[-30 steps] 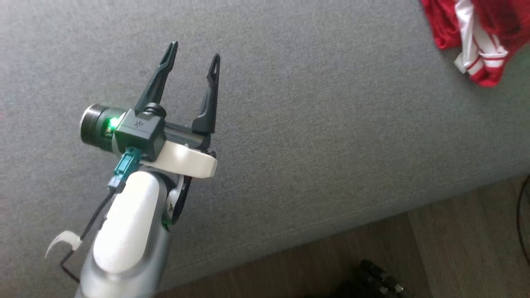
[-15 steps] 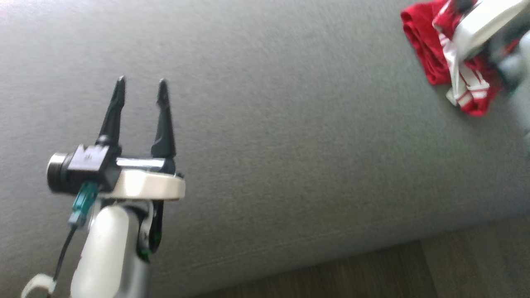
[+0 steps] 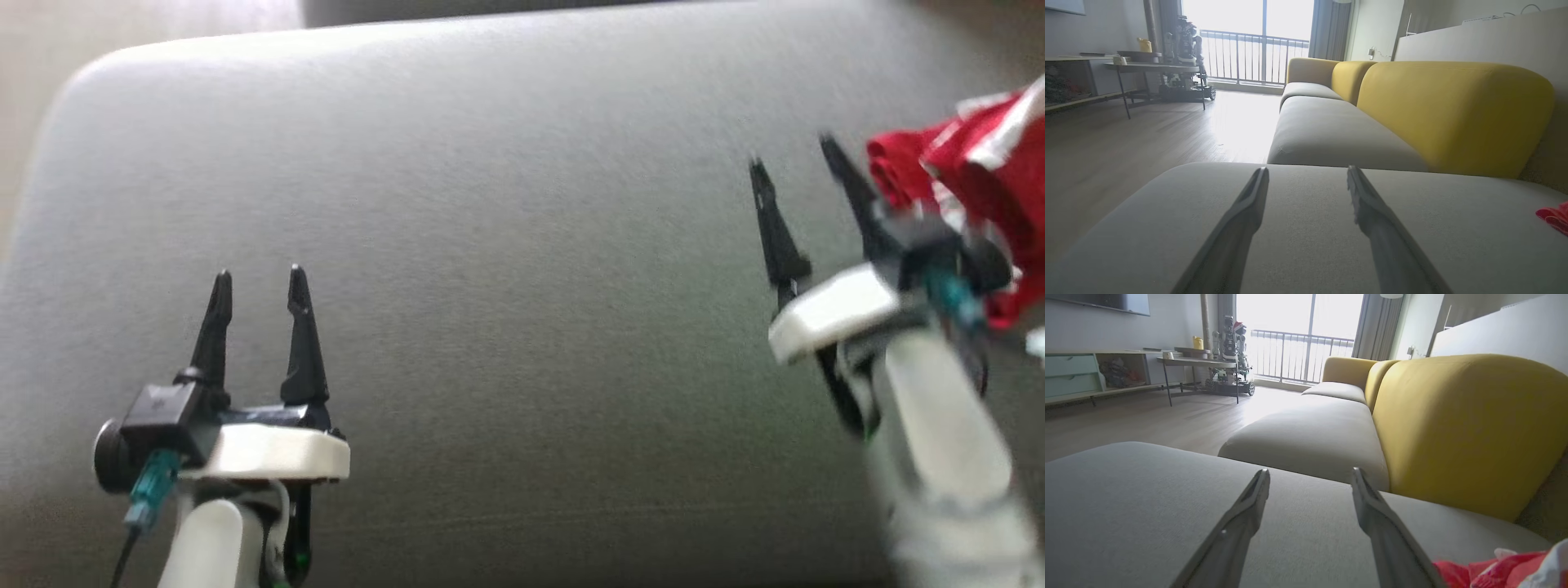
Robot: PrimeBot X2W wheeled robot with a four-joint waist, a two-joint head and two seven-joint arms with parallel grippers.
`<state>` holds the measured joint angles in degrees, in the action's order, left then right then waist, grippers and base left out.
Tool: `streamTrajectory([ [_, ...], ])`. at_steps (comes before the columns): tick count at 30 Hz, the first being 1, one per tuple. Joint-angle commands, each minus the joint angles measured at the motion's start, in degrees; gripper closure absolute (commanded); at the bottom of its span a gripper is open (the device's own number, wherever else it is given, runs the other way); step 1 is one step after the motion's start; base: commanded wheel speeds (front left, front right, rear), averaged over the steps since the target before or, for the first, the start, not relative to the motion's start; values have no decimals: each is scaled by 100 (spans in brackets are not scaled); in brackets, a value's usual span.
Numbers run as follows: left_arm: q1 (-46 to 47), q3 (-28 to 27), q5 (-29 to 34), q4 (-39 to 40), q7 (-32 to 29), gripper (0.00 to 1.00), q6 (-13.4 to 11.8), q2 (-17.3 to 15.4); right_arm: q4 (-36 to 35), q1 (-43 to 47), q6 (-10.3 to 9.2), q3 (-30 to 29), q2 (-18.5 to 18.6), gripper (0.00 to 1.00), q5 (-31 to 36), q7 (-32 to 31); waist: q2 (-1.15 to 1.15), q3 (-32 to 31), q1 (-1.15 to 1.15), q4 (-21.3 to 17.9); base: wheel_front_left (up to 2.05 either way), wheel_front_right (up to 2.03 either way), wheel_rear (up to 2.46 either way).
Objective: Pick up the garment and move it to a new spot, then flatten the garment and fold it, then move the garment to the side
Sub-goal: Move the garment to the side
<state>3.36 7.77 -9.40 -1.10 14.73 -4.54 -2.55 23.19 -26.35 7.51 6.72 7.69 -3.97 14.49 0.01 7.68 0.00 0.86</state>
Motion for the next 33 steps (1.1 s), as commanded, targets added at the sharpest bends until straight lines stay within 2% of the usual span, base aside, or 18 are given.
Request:
streamTrajectory([
  [1, 73, -190, -10, 235, 27, 0, -43, -33, -381, 62, -2, -129, -162, 0, 82, 50, -1, -186, 0, 216, 0, 0, 0],
  [5, -73, -99, -99, 193, 27, 0, -58, -33, -939, 685, -2, -602, -409, 0, 375, 50, -1, -257, 0, 343, 0, 0, 0],
  [9, -156, -33, -21, 138, 27, 0, -37, -33, -1230, 1045, -2, -840, -470, 0, 411, 50, -1, -318, 0, 384, 0, 0, 0],
  [21, -364, 27, 92, 153, 27, 0, -19, -33, -1478, 1869, -2, -819, -480, 0, 60, 51, -1, -558, 0, 477, 0, 0, 0],
  [25, -410, -50, -27, 221, 27, 0, -222, -33, -1459, 1921, -2, -797, -480, 0, 21, 51, -1, -581, 0, 477, 0, 0, 0],
  [29, -426, -12, 28, 184, 27, 0, -228, -33, -1450, 1929, -2, -792, -480, 0, 17, 51, -1, -578, 0, 472, 0, 0, 0],
  [33, -441, -23, -214, -26, 27, 0, -256, -32, -1459, 1930, -2, -792, -480, 0, 28, 51, -1, -567, 0, 466, 0, 0, 0],
])
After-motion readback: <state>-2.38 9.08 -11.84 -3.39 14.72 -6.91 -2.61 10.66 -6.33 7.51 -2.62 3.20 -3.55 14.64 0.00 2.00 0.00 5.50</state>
